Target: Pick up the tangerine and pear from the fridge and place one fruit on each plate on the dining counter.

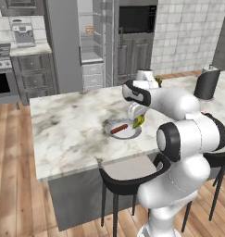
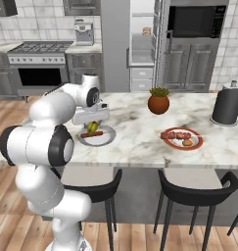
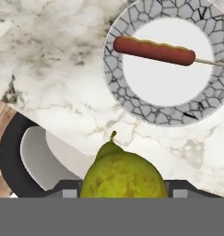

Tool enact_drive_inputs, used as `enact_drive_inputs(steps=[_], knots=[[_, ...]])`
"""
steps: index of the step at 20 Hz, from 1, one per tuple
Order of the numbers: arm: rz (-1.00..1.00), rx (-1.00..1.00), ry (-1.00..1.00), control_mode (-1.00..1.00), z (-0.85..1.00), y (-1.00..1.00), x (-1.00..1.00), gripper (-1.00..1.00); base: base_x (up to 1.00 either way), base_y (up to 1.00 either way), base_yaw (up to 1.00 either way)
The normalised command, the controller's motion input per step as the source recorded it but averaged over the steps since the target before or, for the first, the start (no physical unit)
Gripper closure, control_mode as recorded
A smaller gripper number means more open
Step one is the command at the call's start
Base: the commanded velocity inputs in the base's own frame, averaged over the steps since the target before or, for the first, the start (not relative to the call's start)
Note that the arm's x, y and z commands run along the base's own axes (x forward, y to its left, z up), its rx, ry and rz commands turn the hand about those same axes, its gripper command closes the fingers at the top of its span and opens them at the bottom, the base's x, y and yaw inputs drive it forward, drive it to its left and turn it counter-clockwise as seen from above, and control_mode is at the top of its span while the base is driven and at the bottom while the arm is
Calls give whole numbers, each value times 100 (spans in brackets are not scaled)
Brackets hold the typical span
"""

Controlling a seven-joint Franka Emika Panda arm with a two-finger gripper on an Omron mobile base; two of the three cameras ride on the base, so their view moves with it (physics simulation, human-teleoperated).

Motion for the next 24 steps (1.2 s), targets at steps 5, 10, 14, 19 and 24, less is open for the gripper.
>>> enact_drive_inputs(steps=[5, 10, 14, 19, 24], knots=[[30, 19, 1, -100, -26, -10, 10, 100, 0, 0, 0], [27, 25, 3, -100, -30, -7, 14, 100, 0, 0, 0], [21, 11, 0, -100, -21, 0, 26, 100, 0, 0, 0], [8, 5, 0, -100, -15, -2, 49, 100, 0, 0, 0], [0, 9, 0, -100, -42, -7, 43, 100, 0, 0, 0]])
